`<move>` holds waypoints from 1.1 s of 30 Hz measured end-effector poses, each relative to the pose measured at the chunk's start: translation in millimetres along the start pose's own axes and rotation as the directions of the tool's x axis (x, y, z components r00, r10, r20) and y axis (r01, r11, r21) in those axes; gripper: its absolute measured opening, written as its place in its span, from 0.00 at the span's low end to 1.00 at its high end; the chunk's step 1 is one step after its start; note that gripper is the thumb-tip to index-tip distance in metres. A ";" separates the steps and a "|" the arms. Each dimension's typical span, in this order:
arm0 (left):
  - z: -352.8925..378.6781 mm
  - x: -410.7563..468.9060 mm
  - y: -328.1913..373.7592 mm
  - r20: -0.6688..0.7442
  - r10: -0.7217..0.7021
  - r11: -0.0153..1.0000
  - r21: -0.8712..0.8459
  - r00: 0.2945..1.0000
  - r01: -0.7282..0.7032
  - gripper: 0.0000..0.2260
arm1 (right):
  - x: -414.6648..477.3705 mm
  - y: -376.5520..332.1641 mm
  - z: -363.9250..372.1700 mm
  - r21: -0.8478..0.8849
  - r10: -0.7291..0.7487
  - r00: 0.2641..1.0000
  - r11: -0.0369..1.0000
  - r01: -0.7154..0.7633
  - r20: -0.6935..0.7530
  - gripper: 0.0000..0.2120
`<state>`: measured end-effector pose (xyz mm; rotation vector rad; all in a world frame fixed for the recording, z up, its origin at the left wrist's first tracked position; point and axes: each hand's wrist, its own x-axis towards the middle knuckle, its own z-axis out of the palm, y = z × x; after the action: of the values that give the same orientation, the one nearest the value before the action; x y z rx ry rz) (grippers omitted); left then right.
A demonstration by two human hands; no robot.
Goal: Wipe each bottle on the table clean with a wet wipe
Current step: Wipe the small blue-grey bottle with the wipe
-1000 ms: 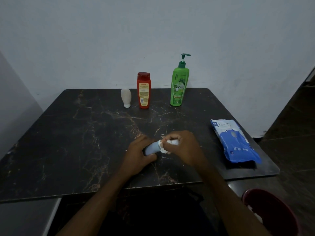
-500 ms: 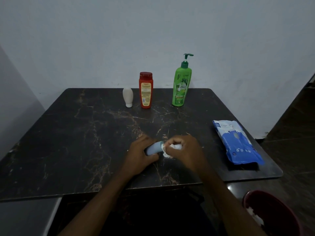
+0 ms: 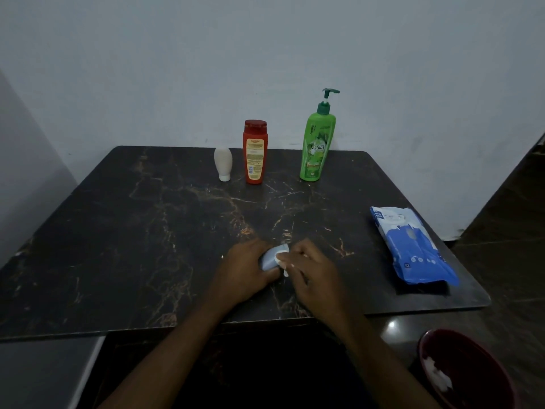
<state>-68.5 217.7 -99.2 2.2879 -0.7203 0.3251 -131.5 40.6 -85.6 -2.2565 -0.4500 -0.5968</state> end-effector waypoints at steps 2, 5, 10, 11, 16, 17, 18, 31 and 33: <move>0.7 -1.4 1.4 0.019 0.020 1.000 0.024 1.000 -0.020 0.16 | 6.8 0.1 4.4 -0.124 -0.020 1.000 0.992 0.022 0.018 0.08; 2.4 -3.5 5.4 0.039 0.049 0.994 0.095 0.998 -0.053 0.18 | 34.1 0.3 3.4 -0.275 0.043 0.993 0.961 -0.013 0.106 0.06; 2.2 -1.6 -1.2 -0.001 -0.023 0.999 0.027 1.000 0.023 0.14 | 41.5 -10.7 -1.4 -0.307 0.081 0.984 0.951 -0.029 0.159 0.07; 2.4 -1.3 -2.4 -0.004 -0.033 0.999 0.024 0.999 0.033 0.14 | 33.1 -12.6 0.1 -0.290 0.069 0.991 0.956 -0.033 0.115 0.08; 3.5 -1.8 -0.9 -0.013 -0.021 0.998 0.055 1.000 0.022 0.13 | 10.6 -9.4 8.7 -0.260 0.040 0.999 0.965 -0.038 0.001 0.16; 3.6 -2.7 -0.1 -0.019 -0.010 0.997 0.071 1.000 0.011 0.12 | 14.5 -12.6 7.6 -0.280 0.048 0.999 0.959 -0.044 0.010 0.15; 3.8 -3.6 1.1 -0.025 0.010 0.995 0.098 1.000 -0.007 0.12 | 20.9 -15.8 6.2 -0.321 0.073 0.997 0.945 -0.057 0.039 0.13; -3.4 -7.4 11.1 -0.093 -0.035 0.997 0.067 0.995 0.042 0.11 | 90.0 -3.5 -38.9 -0.065 0.484 0.429 0.717 -0.694 0.763 0.07; -3.1 -6.1 8.2 -0.088 -0.097 0.995 0.015 0.991 0.099 0.13 | 67.0 -1.0 -28.3 0.224 0.431 0.452 0.483 -0.847 0.781 0.08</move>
<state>-78.3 217.4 -95.0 2.3028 -0.5610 0.3854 -84.3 29.5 -31.4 -1.6929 0.0417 0.7279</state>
